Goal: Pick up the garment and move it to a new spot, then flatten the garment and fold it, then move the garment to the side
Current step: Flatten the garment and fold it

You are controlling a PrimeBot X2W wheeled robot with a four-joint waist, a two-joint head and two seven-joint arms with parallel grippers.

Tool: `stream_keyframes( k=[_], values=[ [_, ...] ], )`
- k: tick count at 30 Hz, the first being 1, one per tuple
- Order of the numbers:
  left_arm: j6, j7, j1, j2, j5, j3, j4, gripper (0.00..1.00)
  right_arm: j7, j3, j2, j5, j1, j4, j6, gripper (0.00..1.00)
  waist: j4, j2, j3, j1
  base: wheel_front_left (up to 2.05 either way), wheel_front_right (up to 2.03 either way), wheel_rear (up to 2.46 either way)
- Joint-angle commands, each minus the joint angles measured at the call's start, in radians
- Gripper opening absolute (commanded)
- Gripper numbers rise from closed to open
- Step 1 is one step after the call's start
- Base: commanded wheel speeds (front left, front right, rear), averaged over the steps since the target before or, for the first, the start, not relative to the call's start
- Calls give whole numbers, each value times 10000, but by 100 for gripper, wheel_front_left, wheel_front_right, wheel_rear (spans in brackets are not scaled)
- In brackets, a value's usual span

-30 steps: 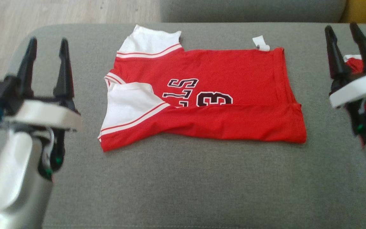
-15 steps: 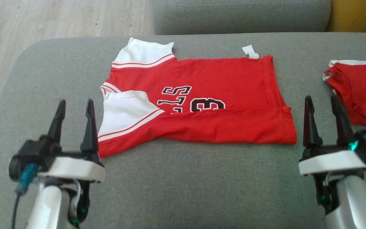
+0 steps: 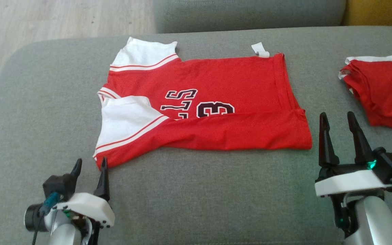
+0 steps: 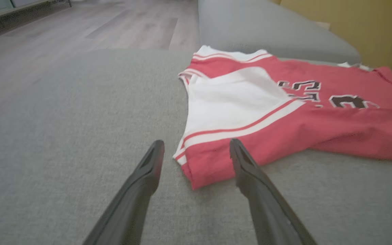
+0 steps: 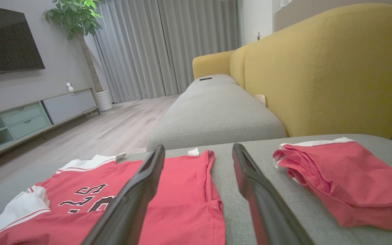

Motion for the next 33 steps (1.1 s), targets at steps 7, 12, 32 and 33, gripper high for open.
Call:
stream_keyframes(
  k=[7,12,32,33],
  values=[
    [122,-4,-1797,158,-36,495,2502,100,-108,432,-99,-157,-528,-227,-9,100,-266,0,380,1,0,0,0],
    [89,-31,-2205,205,-120,538,3258,100,-108,426,-120,-146,-563,-199,-9,100,-366,0,485,1,0,0,0],
    [-194,-61,-2852,93,-136,591,2892,0,510,-70,-113,-621,-806,688,-9,100,-70,0,776,1,0,0,0],
    [-199,-61,-2813,80,-102,588,2711,0,651,-132,-87,-709,-876,832,-9,100,-31,0,762,1,0,0,0]
  ],
)
